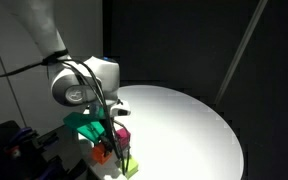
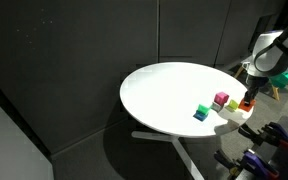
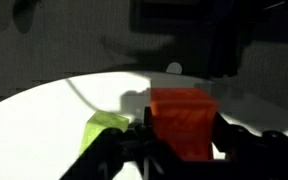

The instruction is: Pick up the orange block and put it on the green block

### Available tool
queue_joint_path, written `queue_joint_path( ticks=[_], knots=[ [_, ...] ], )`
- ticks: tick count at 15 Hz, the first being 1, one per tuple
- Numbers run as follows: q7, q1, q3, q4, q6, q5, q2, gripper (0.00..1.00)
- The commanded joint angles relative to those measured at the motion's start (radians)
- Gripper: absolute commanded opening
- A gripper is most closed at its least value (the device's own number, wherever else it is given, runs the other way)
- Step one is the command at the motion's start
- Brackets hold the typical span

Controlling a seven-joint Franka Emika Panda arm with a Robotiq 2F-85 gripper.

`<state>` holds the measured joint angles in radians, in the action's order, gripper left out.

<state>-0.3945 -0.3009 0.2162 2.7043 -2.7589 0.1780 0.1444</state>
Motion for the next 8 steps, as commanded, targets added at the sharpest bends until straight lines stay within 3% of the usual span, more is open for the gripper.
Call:
queue_joint_path(
  ticks=[1, 8],
  knots=[
    [-0.077, 0.005, -0.003, 0.053, 0.041, -0.007, -0.113, 0.3],
    [-0.166, 0.058, -0.021, 0.064, 0.055, -0.063, -0.164, 0.3]
  ],
)
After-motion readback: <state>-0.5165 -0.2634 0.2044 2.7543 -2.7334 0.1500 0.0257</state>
